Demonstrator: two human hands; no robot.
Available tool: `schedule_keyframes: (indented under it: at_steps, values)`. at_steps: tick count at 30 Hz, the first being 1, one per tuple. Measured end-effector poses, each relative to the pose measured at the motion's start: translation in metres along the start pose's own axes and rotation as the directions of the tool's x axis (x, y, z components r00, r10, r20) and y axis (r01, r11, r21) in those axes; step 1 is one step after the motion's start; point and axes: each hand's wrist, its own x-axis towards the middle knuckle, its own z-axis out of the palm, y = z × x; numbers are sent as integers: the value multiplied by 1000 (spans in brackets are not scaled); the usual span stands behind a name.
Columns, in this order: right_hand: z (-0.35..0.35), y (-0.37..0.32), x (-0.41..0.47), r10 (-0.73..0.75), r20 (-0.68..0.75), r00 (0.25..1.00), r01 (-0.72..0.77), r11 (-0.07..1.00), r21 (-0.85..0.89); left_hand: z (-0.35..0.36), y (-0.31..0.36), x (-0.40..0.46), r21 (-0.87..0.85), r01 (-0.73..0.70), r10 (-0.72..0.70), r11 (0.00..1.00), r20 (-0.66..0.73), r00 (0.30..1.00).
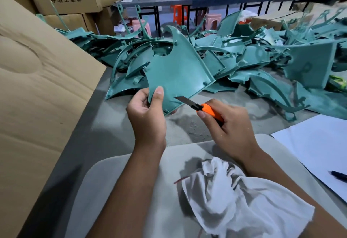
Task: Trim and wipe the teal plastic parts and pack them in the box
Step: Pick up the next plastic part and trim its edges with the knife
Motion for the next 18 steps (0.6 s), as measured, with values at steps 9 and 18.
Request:
schedule_keyframes:
  at_steps: [9, 18]
  values:
    - [-9, 14, 2, 220, -281, 934, -247, 967, -65, -10, 8, 7, -22, 36, -35, 999, 6, 999]
    - [-17, 16, 3, 255, -325, 911, -259, 965, 32, -26, -2, 14, 210, -201, 170, 957, 155, 973]
